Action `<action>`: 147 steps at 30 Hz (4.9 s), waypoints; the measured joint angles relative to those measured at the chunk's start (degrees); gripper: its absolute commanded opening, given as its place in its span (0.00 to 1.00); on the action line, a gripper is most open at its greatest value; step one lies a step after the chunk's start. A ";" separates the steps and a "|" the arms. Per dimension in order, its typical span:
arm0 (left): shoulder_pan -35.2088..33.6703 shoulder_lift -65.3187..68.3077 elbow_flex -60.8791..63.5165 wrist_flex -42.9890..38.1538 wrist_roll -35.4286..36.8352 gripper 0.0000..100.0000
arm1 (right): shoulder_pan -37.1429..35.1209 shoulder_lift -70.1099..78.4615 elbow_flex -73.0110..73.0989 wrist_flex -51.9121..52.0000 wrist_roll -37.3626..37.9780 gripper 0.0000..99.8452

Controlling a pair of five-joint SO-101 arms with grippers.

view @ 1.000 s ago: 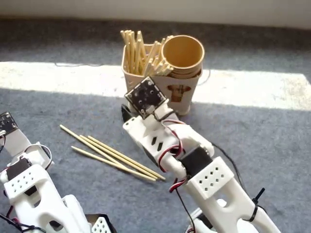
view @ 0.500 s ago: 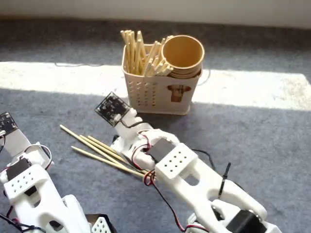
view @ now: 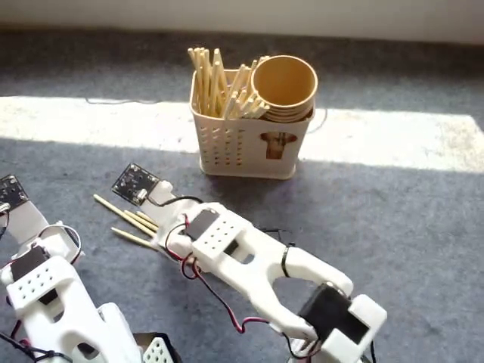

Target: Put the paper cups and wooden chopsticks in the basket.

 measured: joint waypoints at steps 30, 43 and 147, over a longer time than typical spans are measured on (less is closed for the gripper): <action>0.00 0.00 0.00 0.00 0.00 0.07 | 1.23 12.75 -7.03 -0.62 11.34 0.01; 0.00 0.00 0.00 0.00 0.00 0.07 | 1.05 0.35 -1.14 6.68 11.43 0.01; 0.00 0.00 0.00 0.00 0.00 0.07 | 26.37 -19.52 21.63 -74.29 -1.23 0.01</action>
